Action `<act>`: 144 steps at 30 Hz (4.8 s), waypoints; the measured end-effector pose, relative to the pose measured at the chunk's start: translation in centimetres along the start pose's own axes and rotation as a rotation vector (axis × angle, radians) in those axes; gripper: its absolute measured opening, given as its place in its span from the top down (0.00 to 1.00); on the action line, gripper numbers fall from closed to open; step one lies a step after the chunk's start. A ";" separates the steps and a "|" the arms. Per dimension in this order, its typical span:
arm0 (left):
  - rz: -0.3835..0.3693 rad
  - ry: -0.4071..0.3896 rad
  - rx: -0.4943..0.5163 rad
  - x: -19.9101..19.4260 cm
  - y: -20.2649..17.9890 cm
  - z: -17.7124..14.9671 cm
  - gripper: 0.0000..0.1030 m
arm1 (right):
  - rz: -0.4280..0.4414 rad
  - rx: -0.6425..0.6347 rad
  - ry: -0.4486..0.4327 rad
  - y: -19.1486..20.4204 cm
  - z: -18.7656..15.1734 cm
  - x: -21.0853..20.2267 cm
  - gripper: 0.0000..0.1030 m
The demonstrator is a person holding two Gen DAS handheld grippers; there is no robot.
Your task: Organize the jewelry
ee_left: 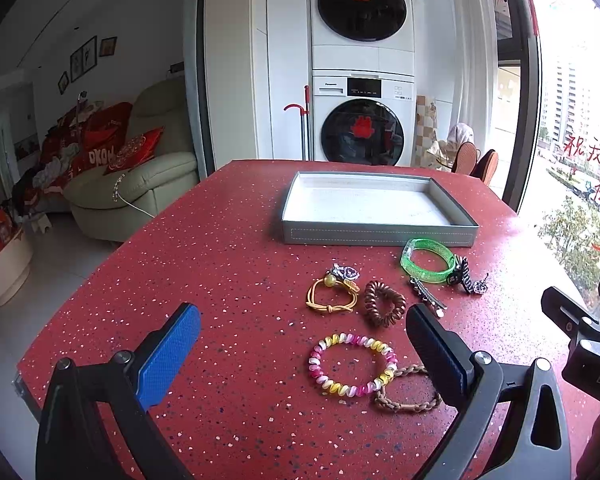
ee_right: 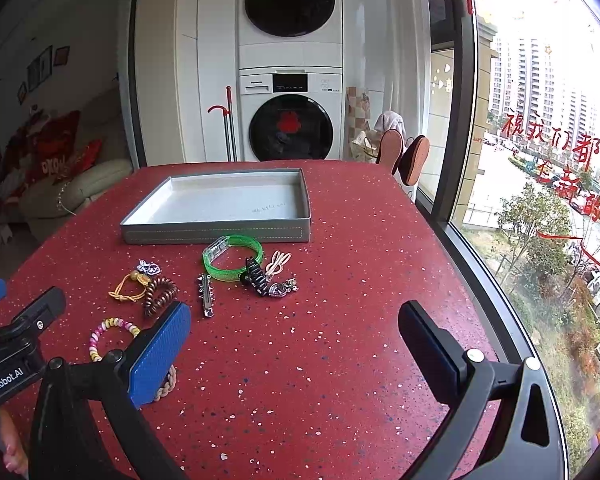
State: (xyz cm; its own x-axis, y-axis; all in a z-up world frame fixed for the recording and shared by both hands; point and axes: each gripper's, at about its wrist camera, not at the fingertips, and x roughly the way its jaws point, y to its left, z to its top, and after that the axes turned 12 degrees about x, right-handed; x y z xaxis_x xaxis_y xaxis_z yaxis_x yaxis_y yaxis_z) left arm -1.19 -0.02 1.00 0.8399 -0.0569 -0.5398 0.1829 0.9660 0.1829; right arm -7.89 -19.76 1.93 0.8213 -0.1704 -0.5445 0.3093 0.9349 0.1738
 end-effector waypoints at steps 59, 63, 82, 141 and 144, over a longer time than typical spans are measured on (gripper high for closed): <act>-0.003 0.031 0.003 0.8 -0.3 -0.8 0.00 | 0.007 0.016 0.026 -0.4 -0.3 0.2 0.00; -0.006 0.034 0.008 0.8 -0.5 -0.8 0.00 | 0.007 0.015 0.030 -0.4 -0.4 0.2 0.00; -0.015 0.047 0.021 0.9 -0.7 -0.7 0.00 | 0.008 0.015 0.040 -0.5 -0.5 0.4 0.00; -0.157 0.408 0.028 9.9 -0.8 -1.9 0.04 | 0.226 -0.218 0.493 2.5 3.4 15.9 0.65; -0.161 0.398 0.044 9.8 -1.0 -1.7 0.14 | 0.234 -0.220 0.490 2.6 3.2 16.0 0.81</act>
State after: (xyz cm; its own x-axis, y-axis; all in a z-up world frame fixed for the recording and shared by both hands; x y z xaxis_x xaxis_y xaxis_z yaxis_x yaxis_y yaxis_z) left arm 5.97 -1.15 -5.89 0.5378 -0.0956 -0.8376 0.3242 0.9406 0.1008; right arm 7.62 -21.07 -3.72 0.5222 0.1629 -0.8371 -0.0034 0.9820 0.1890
